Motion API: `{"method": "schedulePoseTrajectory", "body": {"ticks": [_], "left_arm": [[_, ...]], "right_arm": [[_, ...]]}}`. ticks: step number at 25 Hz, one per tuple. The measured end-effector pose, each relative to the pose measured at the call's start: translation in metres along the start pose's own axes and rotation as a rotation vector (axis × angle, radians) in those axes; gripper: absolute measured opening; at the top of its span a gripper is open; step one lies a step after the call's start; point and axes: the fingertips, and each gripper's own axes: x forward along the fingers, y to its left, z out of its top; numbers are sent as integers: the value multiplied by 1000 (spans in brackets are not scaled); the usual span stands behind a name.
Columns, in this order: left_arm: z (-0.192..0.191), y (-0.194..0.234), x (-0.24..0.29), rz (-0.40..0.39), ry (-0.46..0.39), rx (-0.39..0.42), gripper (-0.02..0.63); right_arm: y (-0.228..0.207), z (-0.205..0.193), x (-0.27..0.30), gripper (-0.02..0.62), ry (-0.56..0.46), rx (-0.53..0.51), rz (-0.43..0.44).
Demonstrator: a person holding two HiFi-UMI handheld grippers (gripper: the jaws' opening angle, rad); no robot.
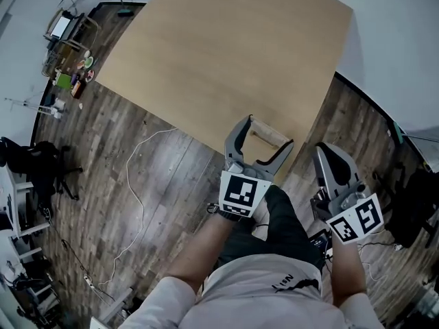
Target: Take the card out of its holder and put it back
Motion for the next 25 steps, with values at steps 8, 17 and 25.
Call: {"method": "schedulePoseTrajectory", "body": {"ticks": [8, 17, 25], "left_arm": [[-34, 9, 17, -6, 27, 5, 440], [-70, 18, 28, 2, 63, 1, 440], [-80, 17, 30, 0, 75, -2, 440]], "right_arm": [[-10, -21, 14, 14, 15, -2, -15], [-23, -45, 19, 14, 35, 7, -30], [-26, -48, 17, 14, 35, 10, -37]]}}
